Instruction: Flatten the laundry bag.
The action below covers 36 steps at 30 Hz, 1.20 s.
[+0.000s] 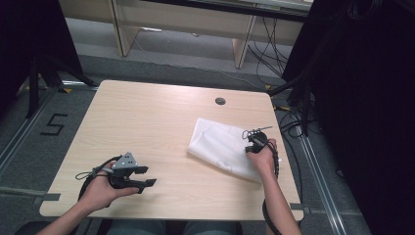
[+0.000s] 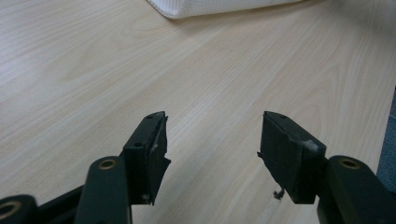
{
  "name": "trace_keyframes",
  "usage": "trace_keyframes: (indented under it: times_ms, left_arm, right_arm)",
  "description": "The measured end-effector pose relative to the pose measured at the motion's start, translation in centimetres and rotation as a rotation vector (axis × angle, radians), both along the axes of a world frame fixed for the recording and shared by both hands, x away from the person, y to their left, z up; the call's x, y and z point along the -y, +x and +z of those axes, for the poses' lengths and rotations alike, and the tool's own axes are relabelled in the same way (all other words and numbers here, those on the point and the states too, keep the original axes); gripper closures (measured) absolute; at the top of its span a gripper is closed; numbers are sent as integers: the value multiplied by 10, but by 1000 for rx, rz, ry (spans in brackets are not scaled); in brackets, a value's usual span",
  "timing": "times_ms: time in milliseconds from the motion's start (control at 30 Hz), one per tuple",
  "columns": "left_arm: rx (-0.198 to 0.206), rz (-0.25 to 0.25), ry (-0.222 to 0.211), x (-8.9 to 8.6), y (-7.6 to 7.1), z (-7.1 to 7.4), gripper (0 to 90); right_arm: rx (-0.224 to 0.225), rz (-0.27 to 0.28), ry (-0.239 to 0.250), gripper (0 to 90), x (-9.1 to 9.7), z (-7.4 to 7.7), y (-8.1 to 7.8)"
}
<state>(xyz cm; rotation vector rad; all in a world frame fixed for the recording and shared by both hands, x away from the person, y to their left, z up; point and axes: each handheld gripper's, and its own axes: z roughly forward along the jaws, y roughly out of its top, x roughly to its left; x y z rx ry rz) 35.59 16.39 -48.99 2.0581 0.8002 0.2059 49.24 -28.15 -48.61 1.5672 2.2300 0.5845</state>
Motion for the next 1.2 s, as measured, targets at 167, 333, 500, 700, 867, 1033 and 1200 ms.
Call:
trace_keyframes:
  times_ms: [167,333,500,700,867,1033,1200]
  left_arm:
    - [5,6,3,1,0,-1,411]
    - [-6,2,-10,1,1,0,411]
    - [-10,17,-23,3,-1,-1,413]
    - [-16,11,-17,2,0,-1,416]
    - [-53,-8,-48,3,1,-1,462]
    - [-97,-4,-71,6,2,-2,509]
    - [-99,-42,-72,13,4,3,554]
  right_arm:
    - [2,-10,5,886,-1,4,0]
    - [52,-3,13,887,-9,21,-3]
    - [74,24,9,884,-14,37,-10]
    - [114,29,21,886,-17,53,-23]
    - [145,57,21,887,-19,62,-32]
    - [162,81,41,888,-21,68,-43]
    - [192,114,74,888,-22,72,-58]
